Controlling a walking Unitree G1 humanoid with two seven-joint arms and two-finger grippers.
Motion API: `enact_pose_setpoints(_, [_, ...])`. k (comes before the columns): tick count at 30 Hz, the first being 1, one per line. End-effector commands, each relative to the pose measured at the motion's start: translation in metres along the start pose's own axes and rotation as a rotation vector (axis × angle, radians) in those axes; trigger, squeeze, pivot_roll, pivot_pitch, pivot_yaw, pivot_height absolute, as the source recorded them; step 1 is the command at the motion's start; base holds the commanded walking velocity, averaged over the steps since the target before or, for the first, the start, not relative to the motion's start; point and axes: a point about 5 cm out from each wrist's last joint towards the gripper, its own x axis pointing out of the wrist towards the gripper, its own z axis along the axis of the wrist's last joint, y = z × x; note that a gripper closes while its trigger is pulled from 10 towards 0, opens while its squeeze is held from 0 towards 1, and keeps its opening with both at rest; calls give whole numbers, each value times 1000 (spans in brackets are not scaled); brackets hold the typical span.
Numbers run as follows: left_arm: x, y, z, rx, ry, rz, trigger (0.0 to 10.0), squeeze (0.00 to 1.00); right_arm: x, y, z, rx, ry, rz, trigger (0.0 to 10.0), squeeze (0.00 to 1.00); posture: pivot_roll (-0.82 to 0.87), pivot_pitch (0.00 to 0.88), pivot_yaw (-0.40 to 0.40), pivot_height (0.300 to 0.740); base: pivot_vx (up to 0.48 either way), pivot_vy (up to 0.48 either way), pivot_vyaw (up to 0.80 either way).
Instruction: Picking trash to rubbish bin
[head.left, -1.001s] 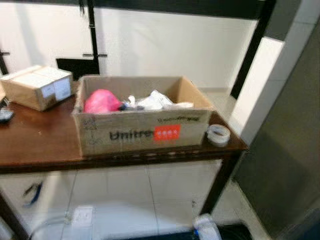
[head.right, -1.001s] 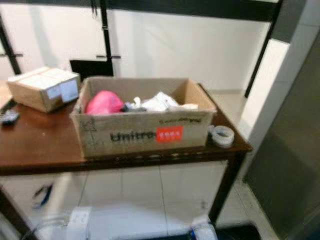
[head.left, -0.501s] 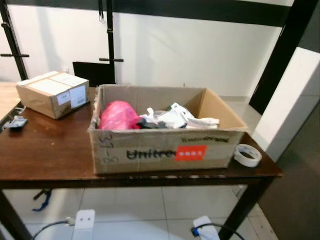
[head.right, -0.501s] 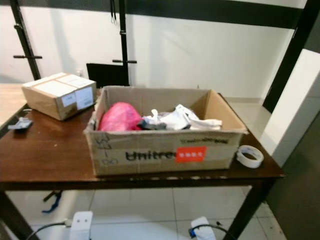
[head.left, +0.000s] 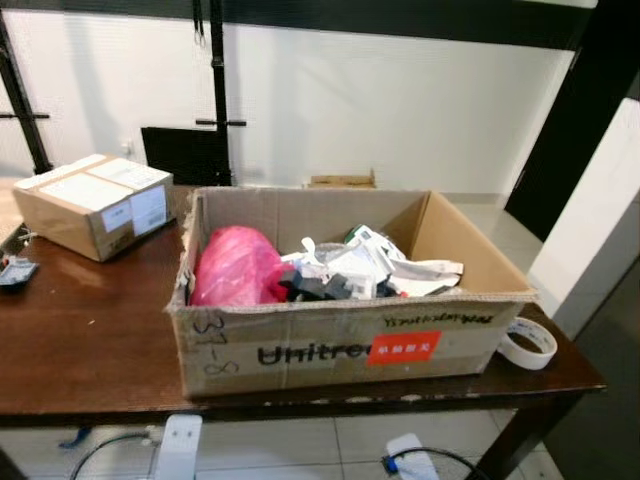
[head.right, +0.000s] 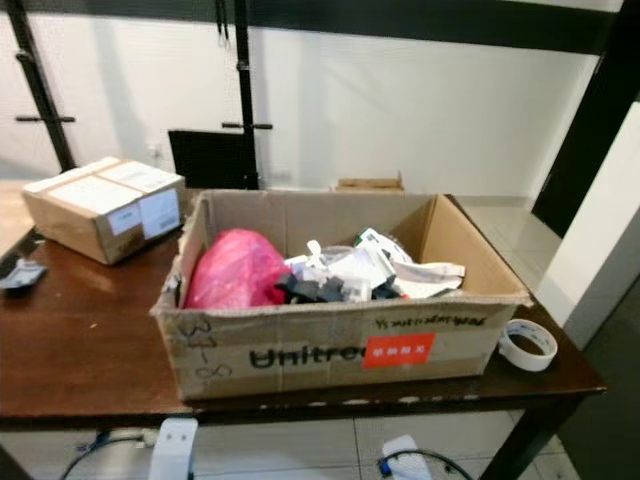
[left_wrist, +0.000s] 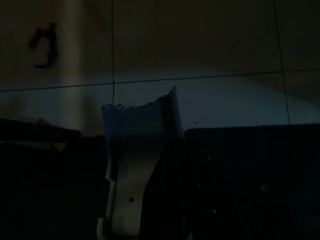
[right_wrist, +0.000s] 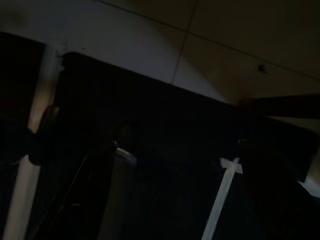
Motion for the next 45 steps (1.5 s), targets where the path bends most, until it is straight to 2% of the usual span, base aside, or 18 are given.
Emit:
enact_pose_setpoints(1, [-1, 0, -3, 17, 6, -4, 10000, 0, -1, -3, -8, 7, 30, -6, 10000, 0, 30, 45, -44, 740, 0, -285, 0])
enact_pose_setpoints(12, [-1, -1, -4, 14, 10, -9, 10000, 0, -1, -2, -7, 10, 28, 1, 10000, 0, 32, 37, -42, 740, 0, -480, 0])
enact_pose_setpoints(15, [-1, 1, -3, -21, 8, 13, 10000, 0, -1, -1, -6, 10, 27, 2, 10000, 0, 30, 34, -41, 740, 0, 0, 0])
enact_pose_setpoints(28, [0, 3, -3, -51, 14, 16, 10000, 0, -1, -2, -6, 8, 24, 5, 10000, 0, 31, 34, -44, 740, 0, 21, 0])
enact_pose_setpoints(38, [-1, 4, -3, -66, 14, 18, 10000, 0, -1, -1, -5, 7, 21, 10, 10000, 0, 32, 35, -45, 740, 0, 222, 0])
enact_pose_setpoints(45, [-1, 5, -1, -46, -4, 26, 10000, 0, -1, -1, -6, 9, 22, 9, 10000, 0, 30, 36, -44, 740, 0, 206, 0])
